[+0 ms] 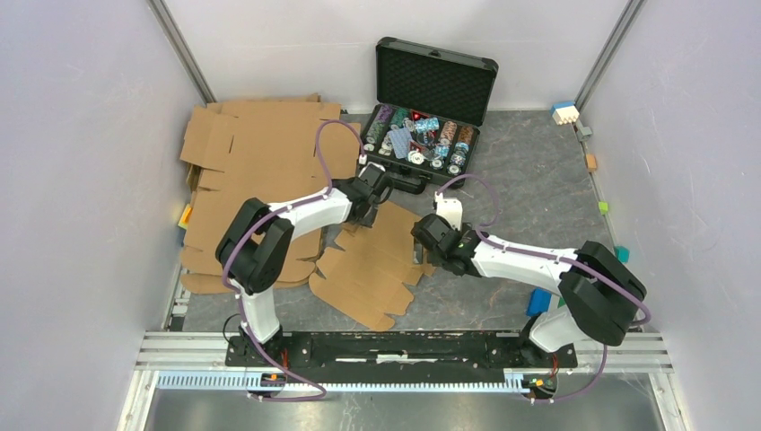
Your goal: Fold the paper box
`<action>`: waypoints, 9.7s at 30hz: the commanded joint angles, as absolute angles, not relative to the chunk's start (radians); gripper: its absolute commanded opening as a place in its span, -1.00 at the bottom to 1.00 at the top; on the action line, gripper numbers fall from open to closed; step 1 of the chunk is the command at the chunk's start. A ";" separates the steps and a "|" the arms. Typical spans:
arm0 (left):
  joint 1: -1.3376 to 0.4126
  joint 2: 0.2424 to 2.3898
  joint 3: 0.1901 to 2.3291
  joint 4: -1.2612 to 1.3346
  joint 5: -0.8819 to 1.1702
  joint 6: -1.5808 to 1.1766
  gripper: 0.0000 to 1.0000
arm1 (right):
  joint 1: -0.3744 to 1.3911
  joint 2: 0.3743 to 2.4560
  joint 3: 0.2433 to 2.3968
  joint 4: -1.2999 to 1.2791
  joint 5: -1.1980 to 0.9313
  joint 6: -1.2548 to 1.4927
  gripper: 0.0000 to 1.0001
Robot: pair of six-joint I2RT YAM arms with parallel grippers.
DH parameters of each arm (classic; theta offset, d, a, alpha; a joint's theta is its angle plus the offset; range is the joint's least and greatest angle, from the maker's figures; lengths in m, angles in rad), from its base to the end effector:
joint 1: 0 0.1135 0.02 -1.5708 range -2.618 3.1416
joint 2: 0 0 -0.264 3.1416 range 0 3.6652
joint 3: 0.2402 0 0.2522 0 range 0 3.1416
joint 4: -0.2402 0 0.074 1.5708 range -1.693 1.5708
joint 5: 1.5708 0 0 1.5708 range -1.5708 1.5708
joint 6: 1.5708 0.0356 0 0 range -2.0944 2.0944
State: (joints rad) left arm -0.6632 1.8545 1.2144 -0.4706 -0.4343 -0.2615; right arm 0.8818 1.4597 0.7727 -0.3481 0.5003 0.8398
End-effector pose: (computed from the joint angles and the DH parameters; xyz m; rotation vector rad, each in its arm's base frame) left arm 0.3035 -0.2181 0.1735 0.3771 2.5081 0.2355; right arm 0.1860 0.1990 0.1764 0.1190 2.4253 0.1007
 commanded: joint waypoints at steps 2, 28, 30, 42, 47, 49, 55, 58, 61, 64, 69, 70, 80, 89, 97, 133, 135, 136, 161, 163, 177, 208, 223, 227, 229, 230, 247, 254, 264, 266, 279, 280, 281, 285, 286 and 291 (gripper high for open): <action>-0.652 1.836 1.235 -0.469 -0.438 -0.291 0.15 | 0.877 1.457 0.802 -0.385 0.527 0.807 0.85; -0.611 1.774 1.200 -0.472 -0.459 -0.328 -0.78 | 0.603 1.163 0.481 -0.071 0.130 0.546 0.26; -0.611 1.776 1.200 -0.471 -0.457 -0.328 -0.81 | 0.603 1.134 0.483 -0.057 0.123 0.523 0.38; -0.611 1.727 1.174 -0.443 -0.414 -0.339 -0.95 | 0.606 1.170 0.633 -0.049 0.112 0.417 0.96; -0.611 1.701 1.157 -0.417 -0.349 -0.356 -0.96 | 0.622 1.242 0.676 -0.050 0.167 0.419 0.96; -0.611 1.691 1.147 -0.399 -0.316 -0.363 -0.96 | 0.641 1.288 0.715 -0.072 0.201 0.418 0.96; -0.611 1.689 1.132 -0.387 -0.303 -0.370 -0.96 | 0.669 1.444 0.850 -0.206 0.353 0.411 0.96; -0.611 1.702 1.139 -0.390 -0.296 -0.370 -0.95 | 0.648 1.428 0.781 -0.178 0.391 0.415 0.76; -0.611 1.700 1.137 -0.390 -0.299 -0.369 -0.96 | 0.600 1.389 0.704 -0.137 0.335 0.415 0.53; -0.611 1.701 1.137 -0.390 -0.302 -0.369 -0.96 | 0.562 1.356 0.665 -0.121 0.304 0.399 0.30; -0.611 1.702 1.138 -0.394 -0.314 -0.368 -0.95 | 0.529 1.323 0.630 -0.108 0.242 0.392 -0.09; -0.611 1.701 1.138 -0.394 -0.319 -0.367 -0.95 | 0.525 1.314 0.624 -0.105 0.238 0.392 -0.16; -0.607 1.747 1.176 -0.447 -0.320 -0.376 -0.73 | 0.479 1.309 0.612 -0.089 0.121 0.374 -1.00; -0.594 1.746 1.183 -0.481 -0.379 -0.385 -0.30 | 0.467 1.285 0.605 -0.118 0.158 0.359 -1.00; -0.579 1.761 1.193 -0.518 -0.382 -0.394 -0.25 | 0.451 1.275 0.593 -0.118 0.177 0.359 -1.00; -0.762 1.643 1.679 -0.725 -0.333 -0.066 -0.96 | 0.392 1.145 0.402 0.176 -0.269 0.295 0.17; -0.791 1.665 1.732 -0.741 -0.343 -0.007 -0.95 | 0.392 1.092 0.395 0.184 -0.284 0.281 0.30; -0.805 1.680 1.754 -0.746 -0.351 0.033 -0.96 | 0.393 1.058 0.390 0.186 -0.284 0.275 0.35; -0.903 1.596 1.791 -0.710 -0.107 0.488 -0.96 | 0.388 0.980 0.547 0.276 -0.377 0.165 0.96; -0.909 1.582 1.778 -0.708 -0.098 0.504 -0.96 | 0.383 0.975 0.541 0.267 -0.354 0.152 0.96; -0.950 1.601 1.760 -0.646 -0.135 0.518 -0.88 | 0.379 0.964 0.510 0.232 -0.372 0.127 -0.53; -0.548 1.140 0.749 -0.138 -0.143 -0.408 0.93 | 0.372 0.890 0.413 0.196 -0.237 0.174 -1.00; -0.459 1.271 0.576 0.212 0.204 -0.412 0.93 | 0.368 0.885 0.411 0.205 -0.266 0.191 -1.00; -0.450 1.289 0.542 0.325 0.325 -0.434 0.67 | 0.367 0.884 0.408 0.206 -0.266 0.194 -1.00; -0.449 1.289 0.541 0.348 0.369 -0.434 0.46 | 0.366 0.881 0.405 0.208 -0.264 0.193 -1.00; -0.447 1.286 0.538 0.357 0.386 -0.434 0.36 | 0.365 0.878 0.404 0.210 -0.263 0.194 -1.00; -0.447 1.186 0.433 0.592 0.574 -0.488 -0.47 | 0.352 0.865 0.391 0.213 -0.247 0.194 -1.00; -0.446 1.272 0.464 0.561 0.573 -0.486 0.37 | 0.350 0.856 0.390 0.216 -0.249 0.196 -1.00; -0.448 1.397 0.494 0.670 0.629 -0.562 -0.09 | 0.348 0.847 0.385 0.228 -0.266 0.209 -1.00; -0.448 1.390 0.491 0.683 0.632 -0.572 -0.31 | 0.348 0.846 0.382 0.235 -0.263 0.209 -1.00; -0.454 1.128 0.481 0.494 0.528 -0.479 -0.86 | 0.347 0.898 0.323 0.329 -0.249 0.224 0.68; -0.457 1.115 0.474 0.493 0.518 -0.472 -0.87 | 0.348 0.899 0.315 0.331 -0.254 0.220 0.74; -0.461 1.104 0.467 0.493 0.508 -0.467 -0.87 | 0.348 0.899 0.305 0.334 -0.259 0.217 0.78; -0.471 1.085 0.451 0.504 0.500 -0.450 -0.90 | 0.347 0.905 0.274 0.337 -0.256 0.213 0.96; -0.475 1.080 0.444 0.511 0.498 -0.444 -0.91 | 0.348 0.904 0.267 0.339 -0.256 0.213 0.96; -0.512 1.046 0.416 0.522 0.430 -0.393 -0.94 | 0.347 0.898 0.227 0.368 -0.281 0.227 0.96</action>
State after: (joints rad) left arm -0.4839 1.0851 0.4343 0.4984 0.4953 -0.4744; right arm 0.3511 0.9028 0.2523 0.2993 -0.2543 0.2218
